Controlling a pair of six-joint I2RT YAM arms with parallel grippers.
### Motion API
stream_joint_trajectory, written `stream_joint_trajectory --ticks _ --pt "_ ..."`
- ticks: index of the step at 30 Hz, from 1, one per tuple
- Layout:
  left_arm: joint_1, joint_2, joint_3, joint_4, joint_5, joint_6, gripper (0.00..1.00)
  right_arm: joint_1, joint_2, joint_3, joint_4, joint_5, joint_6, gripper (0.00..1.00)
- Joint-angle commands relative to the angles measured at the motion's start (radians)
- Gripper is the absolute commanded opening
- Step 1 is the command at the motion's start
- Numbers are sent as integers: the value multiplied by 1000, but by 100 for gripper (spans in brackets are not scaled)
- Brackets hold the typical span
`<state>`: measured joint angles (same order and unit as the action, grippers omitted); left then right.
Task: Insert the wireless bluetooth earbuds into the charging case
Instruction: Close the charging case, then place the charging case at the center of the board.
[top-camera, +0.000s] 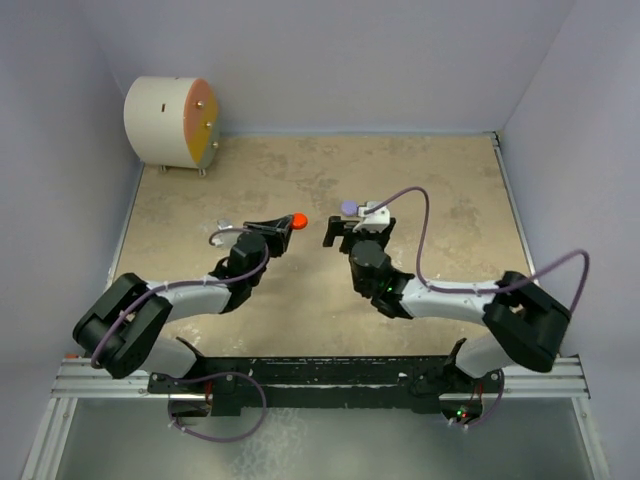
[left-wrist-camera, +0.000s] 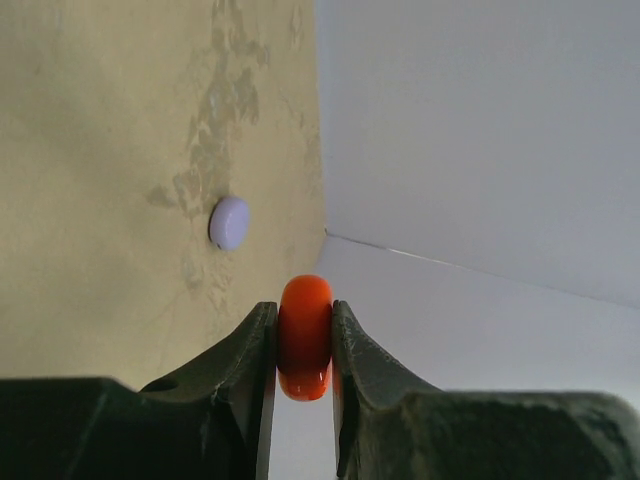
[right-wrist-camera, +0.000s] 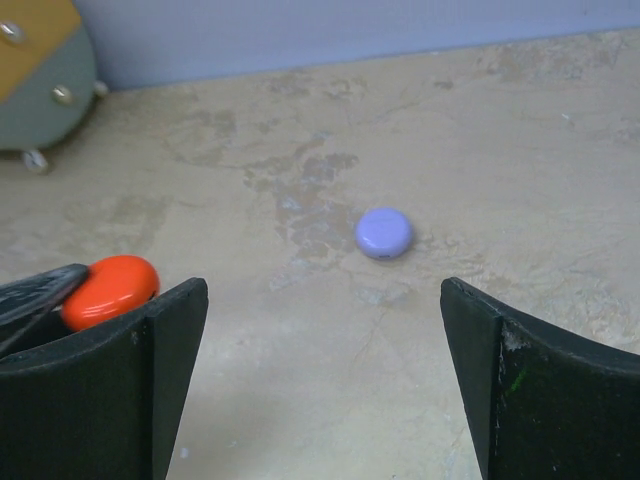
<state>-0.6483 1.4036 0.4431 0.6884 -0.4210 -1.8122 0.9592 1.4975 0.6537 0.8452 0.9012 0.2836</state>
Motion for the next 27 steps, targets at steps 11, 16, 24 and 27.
stream_joint_trajectory --ticks 11,16,24,27 --pt "93 178 203 -65 -75 464 0 -4 -365 -93 -92 -122 33 100" --pt "99 253 240 -70 -81 515 0 -6 -409 -120 -81 -142 36 100" --pt "105 295 258 -104 -74 575 7 -10 -433 -130 -97 -148 35 100" --pt "109 296 253 -114 -63 593 16 -10 -439 -131 -99 -153 37 100"
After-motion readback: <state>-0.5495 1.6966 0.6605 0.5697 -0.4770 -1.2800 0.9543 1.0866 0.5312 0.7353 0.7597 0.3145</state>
